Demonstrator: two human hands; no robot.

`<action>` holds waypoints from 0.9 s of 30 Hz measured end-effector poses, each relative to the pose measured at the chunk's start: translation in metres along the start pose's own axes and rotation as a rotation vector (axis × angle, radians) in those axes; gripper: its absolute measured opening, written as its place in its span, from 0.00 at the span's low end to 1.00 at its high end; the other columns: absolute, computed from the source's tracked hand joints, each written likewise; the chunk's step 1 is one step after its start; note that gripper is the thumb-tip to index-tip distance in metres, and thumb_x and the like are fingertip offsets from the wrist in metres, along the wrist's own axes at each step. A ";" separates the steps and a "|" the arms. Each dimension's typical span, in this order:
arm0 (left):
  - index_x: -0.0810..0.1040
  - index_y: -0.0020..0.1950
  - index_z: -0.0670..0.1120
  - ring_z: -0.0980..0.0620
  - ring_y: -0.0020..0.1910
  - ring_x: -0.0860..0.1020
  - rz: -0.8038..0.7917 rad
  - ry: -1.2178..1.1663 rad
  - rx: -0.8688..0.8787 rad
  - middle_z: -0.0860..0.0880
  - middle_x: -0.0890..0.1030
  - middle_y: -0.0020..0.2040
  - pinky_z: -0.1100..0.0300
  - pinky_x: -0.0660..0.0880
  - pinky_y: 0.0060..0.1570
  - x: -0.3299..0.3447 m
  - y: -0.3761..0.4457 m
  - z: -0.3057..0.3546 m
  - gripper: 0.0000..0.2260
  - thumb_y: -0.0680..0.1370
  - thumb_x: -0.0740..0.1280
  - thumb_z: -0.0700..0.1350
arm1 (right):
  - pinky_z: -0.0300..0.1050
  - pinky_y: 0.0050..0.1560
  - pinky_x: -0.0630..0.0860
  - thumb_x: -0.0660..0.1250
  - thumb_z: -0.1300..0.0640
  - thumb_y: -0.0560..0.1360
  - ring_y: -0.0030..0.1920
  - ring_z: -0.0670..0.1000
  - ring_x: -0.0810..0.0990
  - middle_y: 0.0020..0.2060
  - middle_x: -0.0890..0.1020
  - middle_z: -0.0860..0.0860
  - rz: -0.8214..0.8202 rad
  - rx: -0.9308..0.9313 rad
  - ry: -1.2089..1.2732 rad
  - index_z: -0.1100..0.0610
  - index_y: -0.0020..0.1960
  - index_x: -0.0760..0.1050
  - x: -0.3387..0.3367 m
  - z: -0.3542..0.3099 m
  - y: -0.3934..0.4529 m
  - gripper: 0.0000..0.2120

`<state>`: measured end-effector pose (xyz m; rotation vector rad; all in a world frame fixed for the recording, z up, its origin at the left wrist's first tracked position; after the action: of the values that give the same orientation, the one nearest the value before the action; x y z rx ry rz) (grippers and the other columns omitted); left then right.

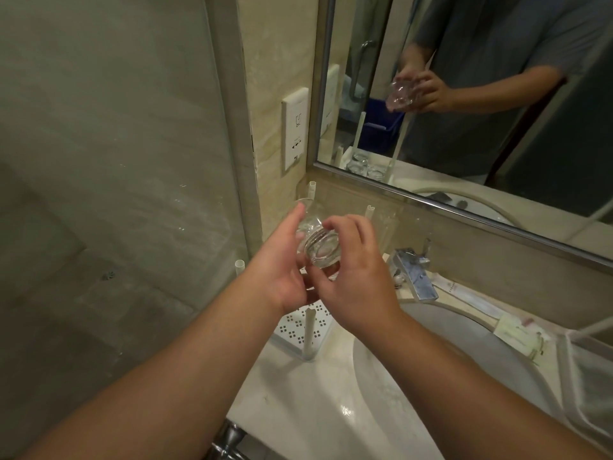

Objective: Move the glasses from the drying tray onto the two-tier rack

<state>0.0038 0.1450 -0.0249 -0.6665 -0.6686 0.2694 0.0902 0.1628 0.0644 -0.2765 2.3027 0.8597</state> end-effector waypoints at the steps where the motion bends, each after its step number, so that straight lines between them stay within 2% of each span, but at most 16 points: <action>1: 0.80 0.64 0.50 0.43 0.46 0.85 0.011 -0.009 0.024 0.46 0.85 0.53 0.48 0.81 0.48 -0.001 0.000 0.002 0.30 0.70 0.70 0.69 | 0.45 0.36 0.78 0.73 0.53 0.68 0.44 0.43 0.74 0.58 0.68 0.44 -0.004 0.005 0.016 0.48 0.62 0.68 -0.001 0.001 -0.002 0.25; 3: 0.81 0.59 0.50 0.43 0.46 0.84 0.026 -0.004 0.074 0.47 0.85 0.50 0.46 0.80 0.51 -0.002 0.000 0.007 0.26 0.70 0.72 0.66 | 0.38 0.39 0.76 0.73 0.53 0.69 0.46 0.42 0.73 0.57 0.68 0.44 -0.010 0.011 0.037 0.49 0.62 0.68 -0.002 0.002 -0.004 0.24; 5: 0.81 0.59 0.51 0.45 0.44 0.84 0.059 0.032 0.140 0.50 0.85 0.49 0.50 0.81 0.45 -0.003 -0.001 0.012 0.23 0.71 0.73 0.63 | 0.33 0.43 0.73 0.73 0.53 0.70 0.48 0.40 0.72 0.57 0.68 0.44 -0.011 0.028 0.058 0.50 0.63 0.69 -0.004 0.005 -0.005 0.24; 7: 0.79 0.61 0.53 0.49 0.38 0.84 0.106 0.070 0.225 0.54 0.85 0.43 0.55 0.79 0.35 -0.005 -0.003 0.019 0.22 0.71 0.75 0.60 | 0.31 0.46 0.71 0.73 0.53 0.70 0.51 0.38 0.71 0.58 0.68 0.44 -0.003 0.055 0.080 0.51 0.65 0.69 -0.006 0.010 -0.005 0.26; 9: 0.77 0.63 0.55 0.52 0.37 0.85 0.124 0.109 0.304 0.56 0.85 0.42 0.57 0.79 0.33 -0.005 -0.004 0.025 0.23 0.70 0.77 0.56 | 0.35 0.48 0.74 0.74 0.51 0.71 0.53 0.39 0.72 0.60 0.67 0.43 0.007 0.098 0.112 0.50 0.67 0.67 -0.008 0.016 -0.003 0.27; 11: 0.75 0.64 0.58 0.54 0.42 0.85 0.115 0.124 0.396 0.55 0.85 0.53 0.58 0.79 0.33 -0.003 -0.006 0.030 0.25 0.70 0.78 0.51 | 0.45 0.53 0.77 0.74 0.49 0.71 0.59 0.43 0.73 0.64 0.67 0.44 0.011 0.139 0.137 0.48 0.68 0.66 -0.010 0.022 -0.002 0.30; 13: 0.74 0.66 0.59 0.55 0.47 0.85 0.113 0.191 0.530 0.52 0.82 0.60 0.58 0.80 0.36 0.001 -0.012 0.038 0.29 0.68 0.80 0.46 | 0.51 0.60 0.76 0.73 0.47 0.70 0.68 0.49 0.70 0.74 0.61 0.46 -0.029 0.193 0.147 0.43 0.70 0.62 -0.007 0.030 -0.001 0.33; 16: 0.71 0.69 0.60 0.55 0.57 0.82 0.136 0.343 0.699 0.53 0.79 0.60 0.52 0.81 0.52 0.006 -0.021 0.046 0.39 0.60 0.81 0.49 | 0.45 0.63 0.68 0.73 0.44 0.68 0.75 0.51 0.62 0.79 0.49 0.42 -0.102 0.247 0.128 0.34 0.73 0.53 -0.004 0.039 -0.003 0.41; 18: 0.71 0.69 0.60 0.56 0.58 0.81 0.112 0.383 0.757 0.55 0.79 0.62 0.52 0.81 0.55 0.011 -0.024 0.046 0.40 0.58 0.80 0.51 | 0.45 0.65 0.67 0.74 0.45 0.68 0.74 0.49 0.63 0.78 0.53 0.42 -0.101 0.257 0.123 0.34 0.75 0.48 -0.005 0.041 -0.004 0.46; 20: 0.72 0.66 0.61 0.58 0.57 0.82 0.071 0.418 0.807 0.55 0.79 0.62 0.56 0.81 0.53 0.018 -0.028 0.045 0.38 0.57 0.79 0.51 | 0.47 0.65 0.70 0.76 0.50 0.67 0.70 0.46 0.67 0.75 0.60 0.43 -0.086 0.272 0.141 0.36 0.76 0.47 -0.008 0.043 -0.003 0.49; 24: 0.71 0.60 0.67 0.66 0.54 0.80 0.033 0.473 0.859 0.60 0.79 0.59 0.66 0.79 0.46 0.034 -0.037 0.039 0.33 0.58 0.77 0.51 | 0.29 0.57 0.65 0.77 0.58 0.65 0.65 0.41 0.69 0.69 0.68 0.45 -0.072 0.273 0.138 0.39 0.76 0.49 -0.012 0.045 -0.004 0.51; 27: 0.71 0.59 0.70 0.65 0.54 0.81 0.009 0.465 0.865 0.64 0.79 0.56 0.66 0.79 0.45 0.043 -0.040 0.035 0.33 0.58 0.77 0.51 | 0.26 0.51 0.64 0.76 0.58 0.66 0.59 0.39 0.71 0.64 0.69 0.41 -0.024 0.263 0.102 0.40 0.75 0.51 -0.021 0.046 -0.005 0.48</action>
<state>0.0150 0.1496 0.0426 0.1077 -0.0625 0.3621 0.1320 0.1878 0.0493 -0.2355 2.4694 0.5333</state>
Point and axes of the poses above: each hand's wrist, its own y-axis towards the middle knuckle, its own x-axis out of the palm, z = x × y, the point moved 10 cm from there along y, towards the middle knuckle
